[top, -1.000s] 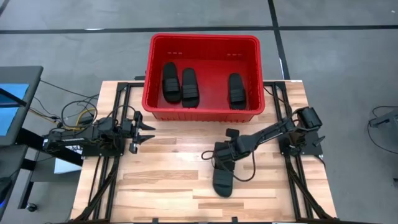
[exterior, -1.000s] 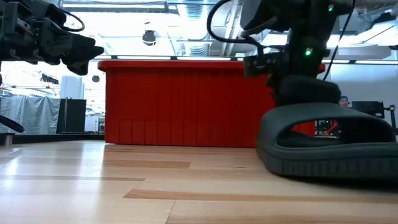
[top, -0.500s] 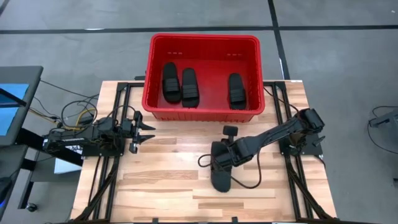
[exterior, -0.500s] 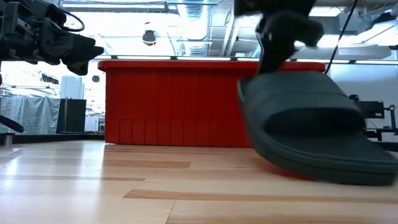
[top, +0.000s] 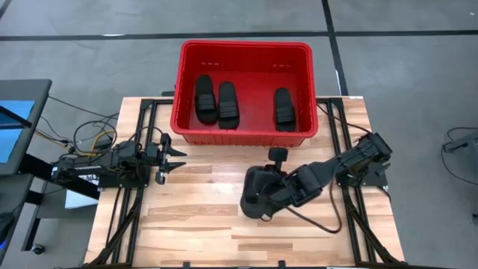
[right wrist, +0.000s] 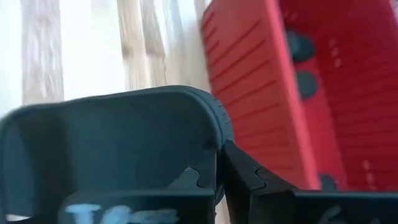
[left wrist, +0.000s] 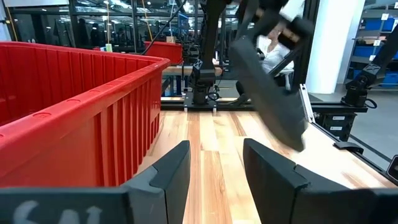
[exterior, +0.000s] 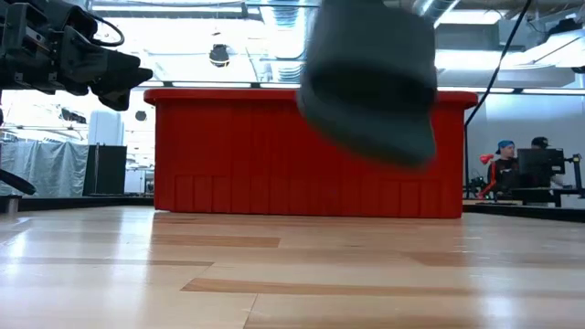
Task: Pick and place slides into bin
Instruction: Put the black slipper into the red container
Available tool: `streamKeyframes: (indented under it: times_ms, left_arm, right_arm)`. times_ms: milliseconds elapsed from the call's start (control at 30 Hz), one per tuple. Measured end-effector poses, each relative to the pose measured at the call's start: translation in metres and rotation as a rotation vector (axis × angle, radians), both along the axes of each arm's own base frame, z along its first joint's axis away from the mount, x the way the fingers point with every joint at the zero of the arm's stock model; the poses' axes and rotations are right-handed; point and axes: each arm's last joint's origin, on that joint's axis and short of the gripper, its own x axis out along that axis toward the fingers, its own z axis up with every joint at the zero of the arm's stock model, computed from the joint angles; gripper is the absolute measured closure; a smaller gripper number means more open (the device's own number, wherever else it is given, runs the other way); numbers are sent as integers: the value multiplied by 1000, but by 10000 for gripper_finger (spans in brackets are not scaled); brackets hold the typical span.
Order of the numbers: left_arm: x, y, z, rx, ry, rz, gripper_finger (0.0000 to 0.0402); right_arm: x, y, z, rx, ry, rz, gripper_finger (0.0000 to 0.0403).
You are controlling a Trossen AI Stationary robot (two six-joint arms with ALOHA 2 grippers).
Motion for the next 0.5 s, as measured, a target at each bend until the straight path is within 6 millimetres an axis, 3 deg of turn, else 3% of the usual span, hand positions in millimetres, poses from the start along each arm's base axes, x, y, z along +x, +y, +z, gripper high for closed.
streamKeyframes:
  times_ms: [233, 500]
  left_arm:
    - [0, 0, 0, 0, 0, 0, 262]
    - [0, 0, 0, 0, 0, 0, 262]
  right_arm:
    - [-5, 9, 40, -48, -121, 35, 402]
    - [-9, 3, 75, -114, -233, 6, 402]
